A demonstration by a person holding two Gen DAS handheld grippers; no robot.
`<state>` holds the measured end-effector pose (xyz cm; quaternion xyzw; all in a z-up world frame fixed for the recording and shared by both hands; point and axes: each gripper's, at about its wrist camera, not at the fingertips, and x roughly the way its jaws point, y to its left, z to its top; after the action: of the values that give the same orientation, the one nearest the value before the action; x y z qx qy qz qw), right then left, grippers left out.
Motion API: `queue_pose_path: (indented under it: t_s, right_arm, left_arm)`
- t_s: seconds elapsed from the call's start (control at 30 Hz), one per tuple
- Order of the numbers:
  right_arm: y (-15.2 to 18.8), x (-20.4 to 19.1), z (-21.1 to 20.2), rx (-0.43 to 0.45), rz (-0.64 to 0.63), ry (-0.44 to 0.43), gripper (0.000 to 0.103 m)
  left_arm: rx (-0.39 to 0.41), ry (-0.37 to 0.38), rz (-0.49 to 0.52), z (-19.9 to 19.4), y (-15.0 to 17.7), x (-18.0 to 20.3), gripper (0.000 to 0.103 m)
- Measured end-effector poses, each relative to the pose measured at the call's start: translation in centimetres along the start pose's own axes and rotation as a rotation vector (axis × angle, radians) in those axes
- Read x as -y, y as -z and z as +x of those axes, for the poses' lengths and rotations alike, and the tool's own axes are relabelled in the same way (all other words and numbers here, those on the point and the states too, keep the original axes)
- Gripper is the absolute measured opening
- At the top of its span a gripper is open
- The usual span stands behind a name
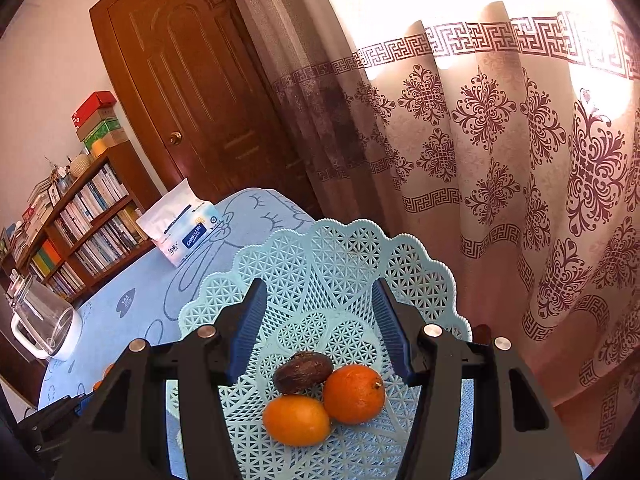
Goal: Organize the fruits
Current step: 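Carry the orange into the teal basket and open the left tool, then move both tools away from the basket back over the fruit on the table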
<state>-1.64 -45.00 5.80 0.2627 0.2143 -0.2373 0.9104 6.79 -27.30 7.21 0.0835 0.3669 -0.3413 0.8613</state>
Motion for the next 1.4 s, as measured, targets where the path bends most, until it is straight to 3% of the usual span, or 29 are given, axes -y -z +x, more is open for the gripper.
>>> queue_pose_path:
  t_s: [0.23, 0.3, 0.37, 0.77, 0.8, 0.87, 1.0, 1.4]
  right_arm:
    - [-0.4, 1.2, -0.2, 0.020, 0.052, 0.031, 0.057]
    - [-0.5, 1.3, -0.2, 0.019, 0.061, 0.034, 0.057]
    - [-0.5, 1.5, -0.1, 0.017, 0.066, 0.034, 0.057]
    - [-0.4, 1.6, -0.2, 0.020, 0.073, 0.036, 0.057]
    - [-0.4, 1.6, -0.2, 0.022, 0.076, 0.037, 0.058]
    - [-0.4, 1.8, -0.4, 0.037, 0.090, 0.042, 0.074]
    - [-0.5, 2.1, -0.9, 0.066, 0.110, 0.048, 0.077]
    - [-0.5, 1.9, -1.5, 0.094, 0.101, 0.047, 0.080]
  left_arm:
    - [0.020, 0.063, 0.035, 0.6, -0.4, 2.6, 0.039]
    - [0.023, 0.075, 0.040, 0.5, -0.3, 2.7, 0.043]
    - [0.026, 0.064, 0.036, 0.5, -0.2, 2.6, 0.050]
    - [0.019, 0.023, -0.037, 0.0, 0.4, -0.1, 0.067]
    - [0.022, 0.020, -0.042, -0.2, 0.4, -0.2, 0.071]
    - [0.032, 0.013, -0.051, -0.5, 0.4, -0.6, 0.079]
    - [0.064, -0.020, -0.069, -1.4, 0.5, -1.3, 0.092]
    - [0.149, -0.142, -0.090, -5.2, 1.0, -3.9, 0.092]
